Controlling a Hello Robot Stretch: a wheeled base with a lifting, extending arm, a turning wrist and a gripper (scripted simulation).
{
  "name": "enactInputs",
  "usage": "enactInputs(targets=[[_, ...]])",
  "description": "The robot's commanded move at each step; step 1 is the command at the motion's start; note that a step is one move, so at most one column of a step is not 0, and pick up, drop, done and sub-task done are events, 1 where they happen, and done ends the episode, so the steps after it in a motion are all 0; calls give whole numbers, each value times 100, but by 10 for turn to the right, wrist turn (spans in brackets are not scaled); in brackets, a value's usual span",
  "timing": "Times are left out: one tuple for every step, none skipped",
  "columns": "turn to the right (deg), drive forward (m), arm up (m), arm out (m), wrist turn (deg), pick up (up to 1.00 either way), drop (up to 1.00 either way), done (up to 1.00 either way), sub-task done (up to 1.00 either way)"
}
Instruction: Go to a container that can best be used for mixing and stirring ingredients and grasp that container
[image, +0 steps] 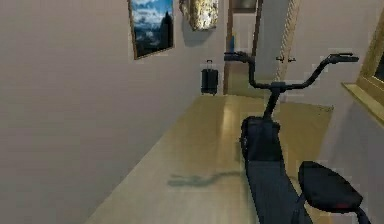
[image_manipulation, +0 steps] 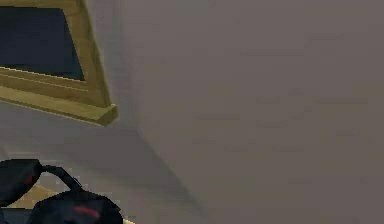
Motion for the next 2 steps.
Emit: enactInputs(targets=[[-90, 0, 0, 0, 0, 0, 0, 0, 0], [0, 100, 0, 0, 0, 0, 0, 0, 0]])
